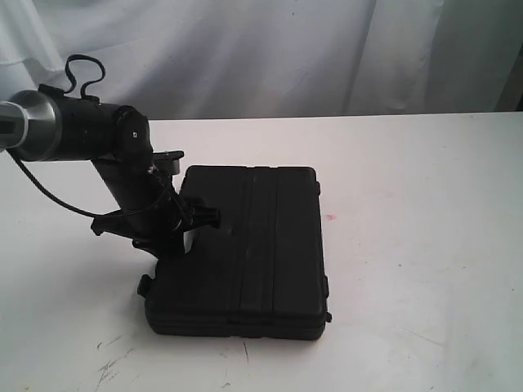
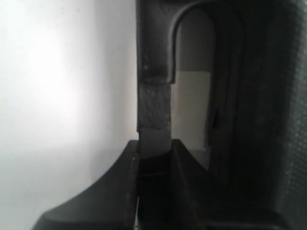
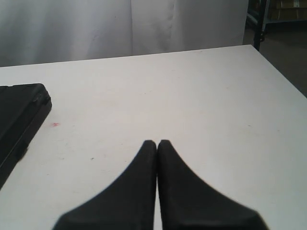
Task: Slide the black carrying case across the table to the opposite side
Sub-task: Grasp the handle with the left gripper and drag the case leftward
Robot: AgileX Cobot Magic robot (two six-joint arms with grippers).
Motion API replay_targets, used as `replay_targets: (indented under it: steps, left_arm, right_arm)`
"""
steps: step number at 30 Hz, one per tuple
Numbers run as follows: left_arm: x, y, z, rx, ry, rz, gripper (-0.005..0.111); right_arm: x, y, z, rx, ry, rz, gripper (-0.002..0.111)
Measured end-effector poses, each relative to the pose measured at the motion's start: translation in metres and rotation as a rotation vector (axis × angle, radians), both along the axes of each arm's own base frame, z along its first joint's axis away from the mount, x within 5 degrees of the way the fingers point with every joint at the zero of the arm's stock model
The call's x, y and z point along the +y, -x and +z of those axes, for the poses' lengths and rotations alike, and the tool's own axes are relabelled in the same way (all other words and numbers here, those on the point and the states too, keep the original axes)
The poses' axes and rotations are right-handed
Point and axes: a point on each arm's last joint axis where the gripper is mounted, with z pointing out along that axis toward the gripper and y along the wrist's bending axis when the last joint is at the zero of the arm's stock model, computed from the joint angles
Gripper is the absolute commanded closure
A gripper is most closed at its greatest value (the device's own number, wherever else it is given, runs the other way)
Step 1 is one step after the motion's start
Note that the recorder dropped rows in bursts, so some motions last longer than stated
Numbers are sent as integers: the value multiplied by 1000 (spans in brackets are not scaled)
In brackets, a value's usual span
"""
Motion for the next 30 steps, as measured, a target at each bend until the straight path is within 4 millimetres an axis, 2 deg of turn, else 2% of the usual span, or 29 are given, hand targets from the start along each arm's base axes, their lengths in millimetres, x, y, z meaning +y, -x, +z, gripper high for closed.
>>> replay_targets:
  steps: [5,15,27,30]
  left_arm:
    - [19,-4,0,34,-33,34,107]
    - [80,-14,1,96,-167,83,107]
    - [122,-17,2,138,-253,123,107]
    - [127,-17,2,135,-278,118,107]
  right_arm:
    - [0,0,0,0,0,0,108]
    - [0,0,0,0,0,0,108]
    - [0,0,0,0,0,0,108]
    - [0,0,0,0,0,0,108]
